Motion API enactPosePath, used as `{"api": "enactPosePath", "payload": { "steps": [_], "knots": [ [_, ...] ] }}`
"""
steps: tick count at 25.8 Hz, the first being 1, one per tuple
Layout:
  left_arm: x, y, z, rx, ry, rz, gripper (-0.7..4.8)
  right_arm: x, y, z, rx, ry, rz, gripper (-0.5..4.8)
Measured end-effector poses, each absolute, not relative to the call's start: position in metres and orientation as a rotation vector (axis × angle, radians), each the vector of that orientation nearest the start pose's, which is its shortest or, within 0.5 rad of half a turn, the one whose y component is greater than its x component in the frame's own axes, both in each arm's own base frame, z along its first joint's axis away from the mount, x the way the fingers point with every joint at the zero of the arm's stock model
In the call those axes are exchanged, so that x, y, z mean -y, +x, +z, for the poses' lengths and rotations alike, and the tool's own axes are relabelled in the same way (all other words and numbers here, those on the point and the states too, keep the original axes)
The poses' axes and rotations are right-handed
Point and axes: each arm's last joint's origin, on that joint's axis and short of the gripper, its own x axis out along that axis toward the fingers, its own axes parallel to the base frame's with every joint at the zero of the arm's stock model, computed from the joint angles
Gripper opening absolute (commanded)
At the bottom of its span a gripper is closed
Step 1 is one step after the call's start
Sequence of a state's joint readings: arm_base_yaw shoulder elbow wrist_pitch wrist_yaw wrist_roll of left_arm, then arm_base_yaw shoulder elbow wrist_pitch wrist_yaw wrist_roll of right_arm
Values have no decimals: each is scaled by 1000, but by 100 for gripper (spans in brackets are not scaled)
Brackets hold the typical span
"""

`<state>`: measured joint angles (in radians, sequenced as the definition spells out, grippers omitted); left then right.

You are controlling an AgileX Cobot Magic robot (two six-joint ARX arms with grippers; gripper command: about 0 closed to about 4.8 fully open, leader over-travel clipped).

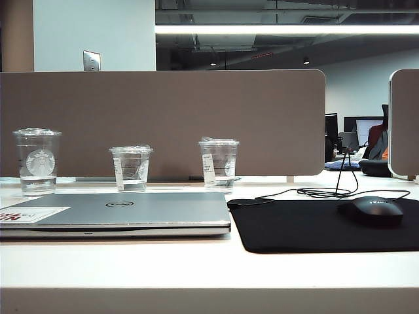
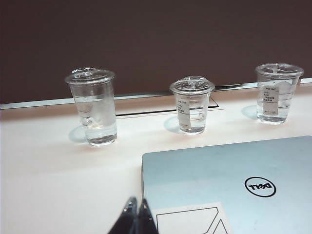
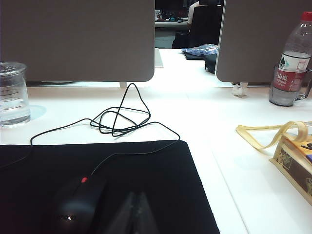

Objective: Pick up the coffee cup on the middle and place it on the right side of the laptop.

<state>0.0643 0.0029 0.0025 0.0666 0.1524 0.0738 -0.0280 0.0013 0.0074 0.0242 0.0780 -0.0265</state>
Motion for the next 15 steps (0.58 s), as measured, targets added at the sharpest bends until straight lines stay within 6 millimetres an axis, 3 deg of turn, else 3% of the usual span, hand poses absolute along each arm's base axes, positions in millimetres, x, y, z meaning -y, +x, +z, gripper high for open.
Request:
{"api": "enactPosePath", "payload": {
  "steps": [11,13,15],
  "knots": [
    [-2,97,170,54,44,-87,-5,5,97,169,37,-25,-103,-5],
    [-2,96,177,60,28,-78,-5,5,97,173,67,-12,-103,-5],
    [-3,90,197,101,12,-40,-5,5,95,181,95,47,-105,-5]
  ]
}}
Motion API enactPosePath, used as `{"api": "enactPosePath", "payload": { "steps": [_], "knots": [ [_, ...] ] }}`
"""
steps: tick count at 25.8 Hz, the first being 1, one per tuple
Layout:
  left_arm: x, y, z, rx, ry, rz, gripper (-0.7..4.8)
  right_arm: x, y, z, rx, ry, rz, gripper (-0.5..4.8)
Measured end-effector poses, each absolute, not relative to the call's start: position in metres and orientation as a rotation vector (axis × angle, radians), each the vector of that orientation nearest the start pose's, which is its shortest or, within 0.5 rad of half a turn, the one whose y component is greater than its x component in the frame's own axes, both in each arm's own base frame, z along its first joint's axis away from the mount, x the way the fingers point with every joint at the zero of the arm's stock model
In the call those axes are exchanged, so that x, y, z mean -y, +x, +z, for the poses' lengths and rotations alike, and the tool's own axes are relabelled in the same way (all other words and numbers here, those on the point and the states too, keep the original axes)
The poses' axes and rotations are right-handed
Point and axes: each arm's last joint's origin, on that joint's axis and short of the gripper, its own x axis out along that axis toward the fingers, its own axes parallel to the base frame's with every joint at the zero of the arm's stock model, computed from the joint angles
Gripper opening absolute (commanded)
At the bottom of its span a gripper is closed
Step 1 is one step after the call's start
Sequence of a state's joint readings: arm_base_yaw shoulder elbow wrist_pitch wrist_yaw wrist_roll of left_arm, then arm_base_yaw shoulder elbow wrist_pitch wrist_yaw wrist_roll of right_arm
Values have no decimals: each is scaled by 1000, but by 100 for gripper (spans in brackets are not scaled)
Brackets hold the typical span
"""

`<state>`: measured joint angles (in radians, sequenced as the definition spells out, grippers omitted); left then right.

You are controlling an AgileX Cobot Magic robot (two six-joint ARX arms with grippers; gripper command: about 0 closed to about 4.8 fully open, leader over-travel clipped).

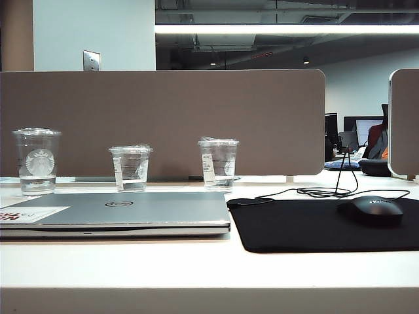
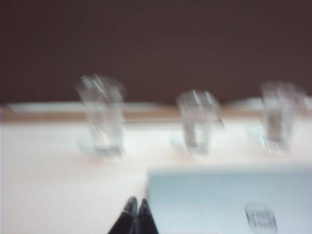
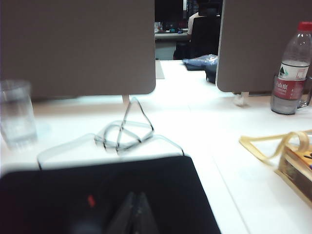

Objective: Pick up the coffee cup on the middle and place it on the right side of the laptop.

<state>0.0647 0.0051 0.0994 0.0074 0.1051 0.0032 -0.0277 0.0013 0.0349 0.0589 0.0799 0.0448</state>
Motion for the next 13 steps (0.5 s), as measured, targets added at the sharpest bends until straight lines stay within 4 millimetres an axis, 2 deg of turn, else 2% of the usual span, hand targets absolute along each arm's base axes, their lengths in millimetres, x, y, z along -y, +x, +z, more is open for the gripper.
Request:
{"api": "enactPosePath", "payload": {
  "steps": [2,4,7,11,12,13],
  "knots": [
    [-4,82,227,162,-9,5,-6,5,91,197,150,136,-117,-5],
    [-4,81,262,175,-18,13,-5,5,88,224,196,187,-101,-5],
    [-4,91,277,130,-24,14,-5,4,92,242,165,188,-63,-5],
    [-5,116,301,75,-26,-6,-5,4,104,276,153,179,-59,-5],
    [-6,123,304,57,-28,-17,-5,4,109,282,139,173,-61,-5],
    [-6,140,310,20,-30,-45,-5,5,123,293,95,158,-65,-5]
  ]
}}
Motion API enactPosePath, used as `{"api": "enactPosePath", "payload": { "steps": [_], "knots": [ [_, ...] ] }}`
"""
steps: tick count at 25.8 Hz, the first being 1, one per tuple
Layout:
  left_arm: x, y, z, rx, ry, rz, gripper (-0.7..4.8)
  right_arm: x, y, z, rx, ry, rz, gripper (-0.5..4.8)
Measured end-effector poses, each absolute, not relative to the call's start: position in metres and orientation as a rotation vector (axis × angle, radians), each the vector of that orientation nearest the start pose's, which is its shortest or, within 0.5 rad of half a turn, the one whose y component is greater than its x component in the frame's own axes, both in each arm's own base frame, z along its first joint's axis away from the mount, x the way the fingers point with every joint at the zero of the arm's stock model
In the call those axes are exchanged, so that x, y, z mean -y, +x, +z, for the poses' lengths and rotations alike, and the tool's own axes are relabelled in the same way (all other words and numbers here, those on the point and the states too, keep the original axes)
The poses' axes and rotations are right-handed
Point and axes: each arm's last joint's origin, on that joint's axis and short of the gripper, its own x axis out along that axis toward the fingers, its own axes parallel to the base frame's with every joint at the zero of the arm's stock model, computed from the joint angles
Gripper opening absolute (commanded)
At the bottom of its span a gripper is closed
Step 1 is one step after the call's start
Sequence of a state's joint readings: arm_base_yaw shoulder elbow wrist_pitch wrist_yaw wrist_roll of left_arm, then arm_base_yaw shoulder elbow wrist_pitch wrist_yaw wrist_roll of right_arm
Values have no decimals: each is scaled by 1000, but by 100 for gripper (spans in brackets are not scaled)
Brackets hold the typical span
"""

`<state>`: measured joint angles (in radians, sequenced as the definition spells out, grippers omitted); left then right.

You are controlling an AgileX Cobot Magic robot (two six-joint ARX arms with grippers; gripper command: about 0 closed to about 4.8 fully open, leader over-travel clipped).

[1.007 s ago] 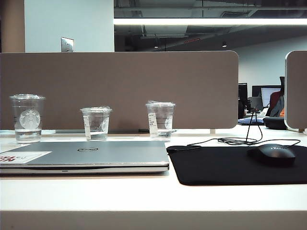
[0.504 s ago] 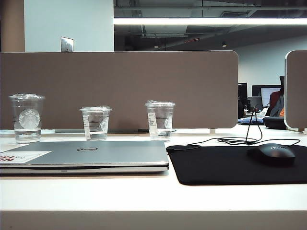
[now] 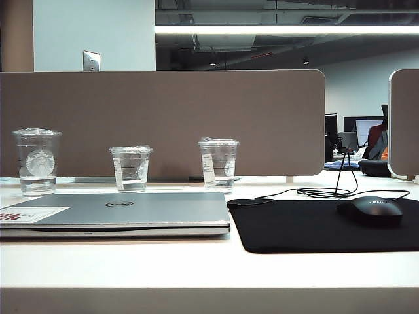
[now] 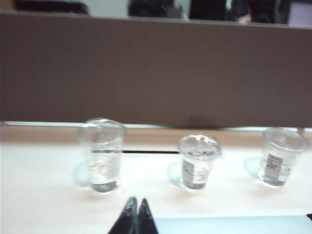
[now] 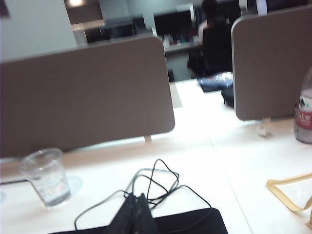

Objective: Pick up the coffee cup on the middle and place it on the right side of the laptop.

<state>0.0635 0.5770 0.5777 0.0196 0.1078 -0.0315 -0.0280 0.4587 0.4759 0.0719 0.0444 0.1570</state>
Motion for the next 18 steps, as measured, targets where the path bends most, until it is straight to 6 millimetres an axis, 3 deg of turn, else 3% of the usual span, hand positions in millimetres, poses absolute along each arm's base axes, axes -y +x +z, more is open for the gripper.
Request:
{"api": "enactPosePath", "payload": {
  "steps": [1,2,4,6,9,14,15,18],
  "knots": [
    [-6,153,312,0,-32,-65,3,5,130,298,75,153,-61,-5],
    [-5,162,314,-15,-33,-86,69,4,136,302,59,151,-44,-5],
    [-4,184,311,-82,-45,-138,305,3,149,316,38,147,21,-5],
    [1,202,311,-126,-51,-200,469,2,161,329,29,144,72,-5],
    [22,248,296,-175,-46,-287,479,1,193,358,52,140,112,-5],
    [41,289,260,-191,-42,-322,479,1,226,389,92,133,152,-5],
    [47,303,243,-198,-41,-337,479,1,239,397,98,118,191,-5],
    [51,322,217,-231,-41,-331,479,0,258,404,82,112,228,-5]
  ]
}}
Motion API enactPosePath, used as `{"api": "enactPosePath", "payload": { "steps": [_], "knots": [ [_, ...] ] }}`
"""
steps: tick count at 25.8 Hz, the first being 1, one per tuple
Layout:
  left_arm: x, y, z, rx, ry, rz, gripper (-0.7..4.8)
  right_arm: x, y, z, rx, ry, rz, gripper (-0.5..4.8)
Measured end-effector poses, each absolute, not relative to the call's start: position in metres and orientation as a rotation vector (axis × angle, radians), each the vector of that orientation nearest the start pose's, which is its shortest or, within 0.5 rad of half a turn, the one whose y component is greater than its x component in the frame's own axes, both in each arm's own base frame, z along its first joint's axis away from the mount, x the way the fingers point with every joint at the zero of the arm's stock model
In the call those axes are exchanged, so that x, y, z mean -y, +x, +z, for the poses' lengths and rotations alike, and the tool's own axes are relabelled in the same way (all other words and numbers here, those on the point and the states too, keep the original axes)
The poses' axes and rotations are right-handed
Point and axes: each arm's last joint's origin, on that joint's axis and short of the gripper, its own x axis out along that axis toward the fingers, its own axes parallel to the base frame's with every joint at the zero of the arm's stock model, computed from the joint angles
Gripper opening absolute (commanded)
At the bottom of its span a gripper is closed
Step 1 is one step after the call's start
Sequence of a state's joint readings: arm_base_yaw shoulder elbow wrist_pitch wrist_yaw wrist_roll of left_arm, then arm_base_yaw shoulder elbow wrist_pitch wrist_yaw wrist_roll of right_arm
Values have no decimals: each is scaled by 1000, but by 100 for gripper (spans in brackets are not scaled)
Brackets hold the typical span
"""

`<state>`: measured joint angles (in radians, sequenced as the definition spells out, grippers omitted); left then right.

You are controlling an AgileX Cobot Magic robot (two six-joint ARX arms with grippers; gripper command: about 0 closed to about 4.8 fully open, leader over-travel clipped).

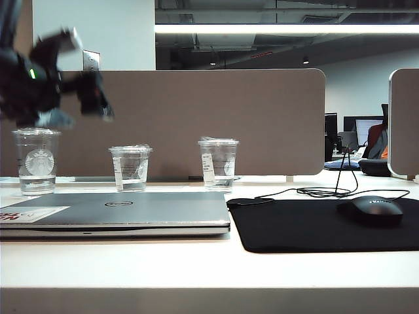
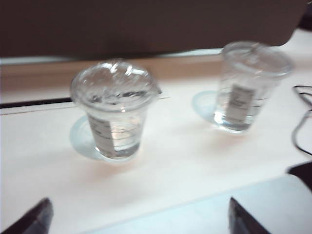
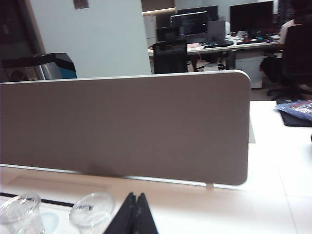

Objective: Pick up the coffee cup on the middle and place it on the right side of the laptop.

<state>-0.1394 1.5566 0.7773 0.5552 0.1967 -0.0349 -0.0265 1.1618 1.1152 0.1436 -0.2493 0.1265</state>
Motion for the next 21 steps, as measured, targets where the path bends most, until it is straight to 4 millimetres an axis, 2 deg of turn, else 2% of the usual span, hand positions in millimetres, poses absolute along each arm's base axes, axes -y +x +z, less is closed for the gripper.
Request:
{"api": "enactPosePath", "payload": {
  "steps": [5,7,10,13,15,21],
  "knots": [
    [55,367,192,-258,-37,-292,479,0,281,407,66,113,238,-5],
    [60,401,177,-261,-33,-287,479,0,290,401,47,75,239,-5],
    [63,427,165,-260,-33,-286,479,0,298,393,19,52,237,-5],
    [66,444,158,-258,-32,-285,479,1,303,386,-6,48,236,-5],
    [68,462,156,-233,-30,-268,479,1,307,383,-13,24,236,-5],
    [71,487,152,-213,-30,-263,479,1,313,375,-41,5,236,-5]
  ]
}}
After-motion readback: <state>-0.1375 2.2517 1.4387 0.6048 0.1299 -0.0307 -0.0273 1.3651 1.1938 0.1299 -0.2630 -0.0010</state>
